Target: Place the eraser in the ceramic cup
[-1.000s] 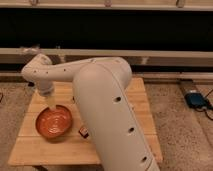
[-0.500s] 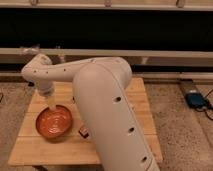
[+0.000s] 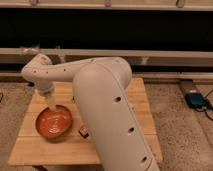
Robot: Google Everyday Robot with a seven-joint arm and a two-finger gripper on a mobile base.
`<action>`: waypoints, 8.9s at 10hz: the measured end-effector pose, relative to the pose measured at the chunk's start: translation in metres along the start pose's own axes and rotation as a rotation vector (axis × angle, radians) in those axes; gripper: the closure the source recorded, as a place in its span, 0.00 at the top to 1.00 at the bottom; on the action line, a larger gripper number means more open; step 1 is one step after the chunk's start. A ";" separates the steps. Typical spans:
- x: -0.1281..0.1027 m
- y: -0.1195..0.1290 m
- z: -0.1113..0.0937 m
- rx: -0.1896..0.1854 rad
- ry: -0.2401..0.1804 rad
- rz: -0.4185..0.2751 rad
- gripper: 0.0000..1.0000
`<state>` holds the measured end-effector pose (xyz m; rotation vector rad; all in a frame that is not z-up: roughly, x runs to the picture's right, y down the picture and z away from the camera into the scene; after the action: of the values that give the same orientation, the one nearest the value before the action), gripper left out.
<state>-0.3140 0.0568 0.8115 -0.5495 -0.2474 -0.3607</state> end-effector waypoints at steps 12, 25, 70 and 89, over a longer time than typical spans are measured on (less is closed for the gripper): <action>0.105 0.098 -0.041 -0.036 0.023 0.118 0.80; 0.344 0.231 -0.009 -0.056 0.069 0.416 0.80; 0.249 0.001 -0.063 0.083 0.069 0.087 0.00; 0.206 0.029 -0.058 0.234 -0.144 0.412 0.00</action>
<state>-0.1079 -0.0070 0.8163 -0.3829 -0.3036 0.1081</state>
